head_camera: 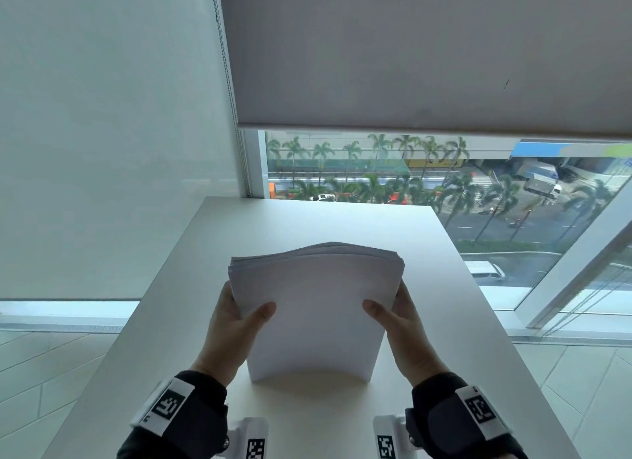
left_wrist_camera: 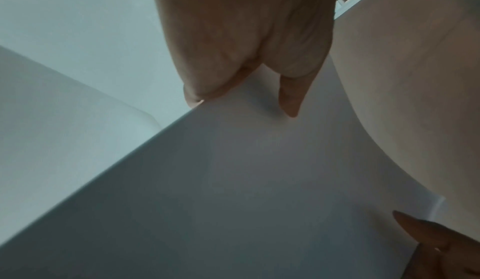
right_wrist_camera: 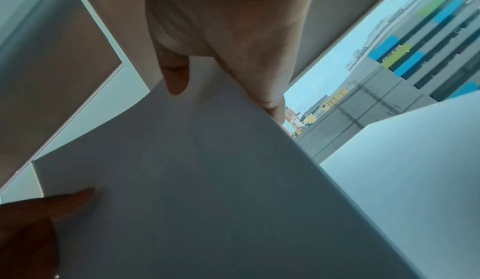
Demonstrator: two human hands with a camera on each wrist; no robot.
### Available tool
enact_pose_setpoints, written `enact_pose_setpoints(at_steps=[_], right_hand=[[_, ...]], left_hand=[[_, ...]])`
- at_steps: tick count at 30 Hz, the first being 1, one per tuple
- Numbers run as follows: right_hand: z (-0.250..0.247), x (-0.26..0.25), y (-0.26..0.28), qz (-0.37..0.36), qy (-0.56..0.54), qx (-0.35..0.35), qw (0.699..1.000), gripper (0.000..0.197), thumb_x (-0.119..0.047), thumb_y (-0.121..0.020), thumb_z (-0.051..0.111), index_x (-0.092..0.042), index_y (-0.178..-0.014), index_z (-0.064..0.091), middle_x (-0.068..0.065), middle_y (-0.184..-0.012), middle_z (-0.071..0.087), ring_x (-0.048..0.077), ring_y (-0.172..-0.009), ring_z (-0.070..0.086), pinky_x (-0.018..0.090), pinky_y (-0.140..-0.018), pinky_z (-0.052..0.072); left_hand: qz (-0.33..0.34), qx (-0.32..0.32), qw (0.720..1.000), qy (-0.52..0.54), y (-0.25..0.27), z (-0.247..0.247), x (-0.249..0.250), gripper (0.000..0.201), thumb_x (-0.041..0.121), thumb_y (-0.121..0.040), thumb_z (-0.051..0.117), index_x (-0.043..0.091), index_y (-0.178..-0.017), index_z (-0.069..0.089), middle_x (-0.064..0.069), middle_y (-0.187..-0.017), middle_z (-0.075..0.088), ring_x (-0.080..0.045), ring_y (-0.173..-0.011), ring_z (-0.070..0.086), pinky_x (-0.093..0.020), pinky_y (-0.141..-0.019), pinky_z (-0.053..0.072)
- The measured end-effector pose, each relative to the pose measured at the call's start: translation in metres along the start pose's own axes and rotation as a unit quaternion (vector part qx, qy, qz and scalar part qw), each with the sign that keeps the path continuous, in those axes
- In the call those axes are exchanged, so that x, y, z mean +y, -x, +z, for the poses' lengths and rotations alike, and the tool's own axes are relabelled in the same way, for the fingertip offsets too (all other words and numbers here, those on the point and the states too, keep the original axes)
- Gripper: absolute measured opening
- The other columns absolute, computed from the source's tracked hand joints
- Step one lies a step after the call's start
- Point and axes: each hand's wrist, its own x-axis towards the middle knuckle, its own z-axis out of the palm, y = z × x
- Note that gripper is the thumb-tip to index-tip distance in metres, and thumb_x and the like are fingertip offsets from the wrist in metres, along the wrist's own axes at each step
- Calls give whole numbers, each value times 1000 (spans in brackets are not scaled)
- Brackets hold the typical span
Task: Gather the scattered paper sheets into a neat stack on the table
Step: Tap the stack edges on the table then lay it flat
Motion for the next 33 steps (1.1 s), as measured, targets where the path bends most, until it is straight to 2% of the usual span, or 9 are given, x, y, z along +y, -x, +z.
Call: enact_pose_setpoints(at_steps=[5,8,13,15,17,21,25,29,33], right_hand=[[2,-10,-3,-29,68,52,996,49,-16,-65,61,-34,-109,49,-12,-95,61,8,-86,59,30,-83,47],[0,-26,-6,-64,123,83,987,65,-24,-65,62,-37,-124,40,-20,-86,43,-10,-80,48,12,-83,40],[6,-41,-4,-101,207,26,973,65,-24,-71,58,-50,-123,29,-26,-137,38,6,-131,38,33,-113,31],[8,-42,-1,-120,245,39,961,74,-23,-73,55,-49,-130,16,-26,-144,29,5,-133,33,24,-109,29],[9,-40,0,-155,286,51,944,79,-21,-74,56,-46,-136,12,-5,-140,43,0,-124,40,12,-101,31],[4,-30,-4,-241,344,58,906,43,-27,-77,53,-32,-119,58,-3,-111,48,-29,-104,35,13,-92,40],[5,-28,-2,-241,373,58,894,53,-29,-79,54,-39,-129,39,-6,-114,40,-33,-106,28,-11,-86,24],[5,-26,1,-246,373,61,893,51,-35,-75,47,-38,-126,41,-5,-116,39,-31,-108,28,-12,-87,21],[5,-27,4,-239,374,56,894,51,-37,-74,46,-40,-125,41,-5,-120,38,-33,-110,25,-9,-87,21]], left_hand=[[14,-10,1000,-9,-1,-4,6,53,32,-51,73,20,-102,59,-3,-96,70,-11,-83,68,-20,-69,54],[25,-20,999,11,-3,-6,14,49,28,-54,76,15,-99,63,1,-90,72,-4,-77,69,-15,-64,54],[34,-12,999,1,-6,-3,27,51,35,-54,73,13,-100,65,1,-88,72,-5,-75,68,-14,-63,53],[39,-6,999,-12,-5,1,33,39,30,-59,72,14,-94,65,1,-83,70,-6,-72,65,-12,-59,51],[40,13,999,-2,-4,3,39,37,39,-59,70,15,-86,63,0,-76,65,-7,-65,60,-14,-56,49],[26,110,994,8,-7,14,45,27,39,-73,62,12,-71,57,-9,-75,43,-18,-70,38,-29,-59,30],[16,136,991,-3,-6,22,48,18,24,-77,52,17,-60,52,-1,-67,44,-19,-70,39,-30,-59,30],[17,132,991,-1,-5,19,53,22,18,-88,49,16,-67,56,1,-72,51,-14,-72,45,-27,-64,34],[11,101,995,-2,-3,17,53,15,35,-72,54,20,-71,58,4,-70,55,-13,-70,46,-27,-64,35]])
